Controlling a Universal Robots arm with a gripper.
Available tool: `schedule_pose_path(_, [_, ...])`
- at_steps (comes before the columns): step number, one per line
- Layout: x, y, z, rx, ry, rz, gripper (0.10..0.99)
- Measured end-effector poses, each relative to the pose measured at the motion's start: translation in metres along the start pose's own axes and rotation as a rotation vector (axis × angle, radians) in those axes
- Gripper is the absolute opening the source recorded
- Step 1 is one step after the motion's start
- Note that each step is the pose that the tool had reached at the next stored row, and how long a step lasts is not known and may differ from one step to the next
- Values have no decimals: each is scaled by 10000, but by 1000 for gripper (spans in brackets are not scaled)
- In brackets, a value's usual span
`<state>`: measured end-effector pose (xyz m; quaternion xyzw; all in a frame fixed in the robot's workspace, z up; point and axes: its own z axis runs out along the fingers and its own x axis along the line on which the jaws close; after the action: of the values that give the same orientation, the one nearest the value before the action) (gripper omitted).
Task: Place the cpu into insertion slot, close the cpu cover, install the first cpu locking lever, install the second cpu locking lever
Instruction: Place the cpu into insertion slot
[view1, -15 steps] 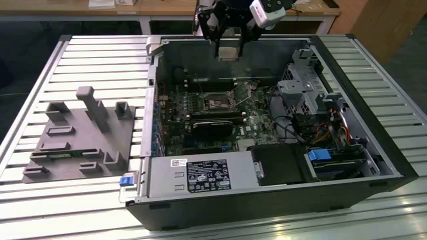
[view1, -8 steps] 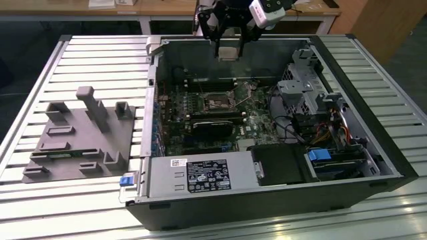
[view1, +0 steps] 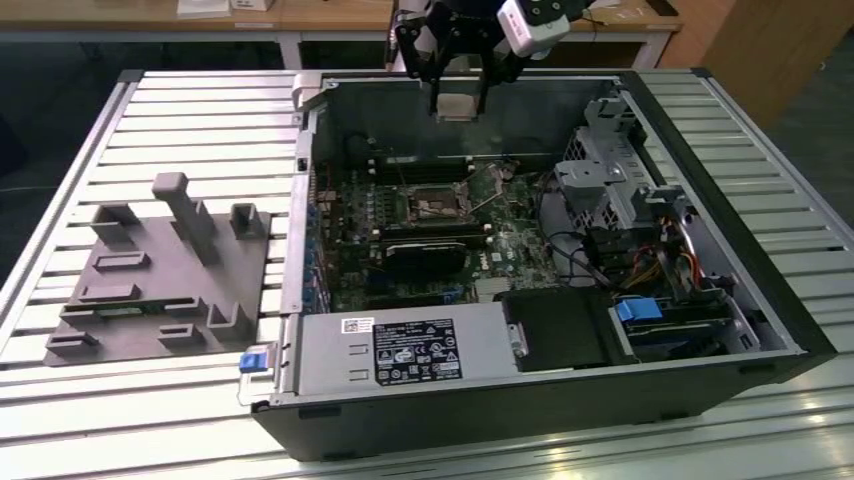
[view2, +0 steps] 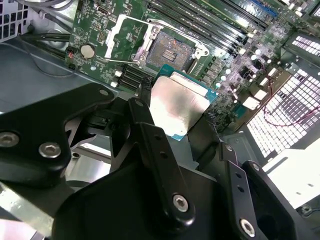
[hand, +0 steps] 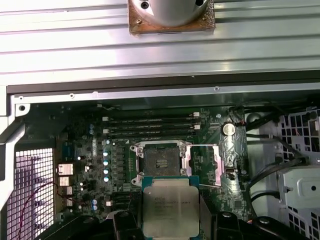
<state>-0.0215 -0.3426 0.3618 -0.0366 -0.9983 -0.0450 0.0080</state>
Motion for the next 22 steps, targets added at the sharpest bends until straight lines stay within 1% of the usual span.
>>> schedule_pose_path(22, [0,0,0,-7,-32,356,541])
